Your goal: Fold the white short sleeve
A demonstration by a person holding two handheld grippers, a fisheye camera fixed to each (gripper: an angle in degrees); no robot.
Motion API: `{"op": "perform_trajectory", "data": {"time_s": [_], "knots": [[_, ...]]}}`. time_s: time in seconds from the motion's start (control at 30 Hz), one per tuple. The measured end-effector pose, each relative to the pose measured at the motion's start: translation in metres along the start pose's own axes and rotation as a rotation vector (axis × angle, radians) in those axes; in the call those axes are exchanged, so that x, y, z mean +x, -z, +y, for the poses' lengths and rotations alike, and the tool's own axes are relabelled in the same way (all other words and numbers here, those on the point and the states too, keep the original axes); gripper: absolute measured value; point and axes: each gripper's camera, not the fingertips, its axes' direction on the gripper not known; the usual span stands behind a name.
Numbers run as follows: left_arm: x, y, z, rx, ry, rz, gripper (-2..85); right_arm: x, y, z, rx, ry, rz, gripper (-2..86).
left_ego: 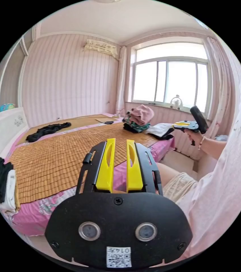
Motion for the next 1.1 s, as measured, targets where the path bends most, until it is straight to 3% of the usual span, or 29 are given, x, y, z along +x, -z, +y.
{"op": "perform_trajectory", "data": {"time_s": [0.13,0.23,0.4,0.53,0.7,0.9,1.0,1.1], "knots": [[0.084,-0.087,-0.030,-0.058,-0.150,0.148,8.7,0.065,-0.016,0.046,-0.085,-0.100,-0.041,6.3],[0.120,-0.145,-0.048,-0.103,-0.151,0.242,8.9,0.100,-0.031,0.061,-0.125,-0.103,-0.054,6.6],[0.159,-0.242,-0.072,-0.207,-0.232,0.225,9.1,0.160,-0.061,0.049,-0.146,-0.177,-0.130,8.4],[0.175,-0.336,-0.097,-0.260,-0.307,0.220,9.3,0.214,-0.089,0.009,-0.049,-0.250,-0.109,10.8],[0.177,-0.476,-0.127,-0.352,-0.321,0.229,9.5,0.247,-0.156,-0.076,0.002,-0.135,-0.198,12.4],[0.196,-0.638,-0.149,-0.450,-0.329,0.255,9.8,0.257,-0.294,-0.177,-0.205,0.038,-0.228,15.4],[0.207,-0.699,-0.154,-0.493,-0.303,0.292,9.9,0.273,-0.356,-0.187,-0.351,0.049,-0.195,12.9],[0.218,-0.741,-0.155,-0.502,-0.308,0.317,10.0,0.315,-0.341,-0.183,-0.240,0.027,-0.216,4.7]]}}
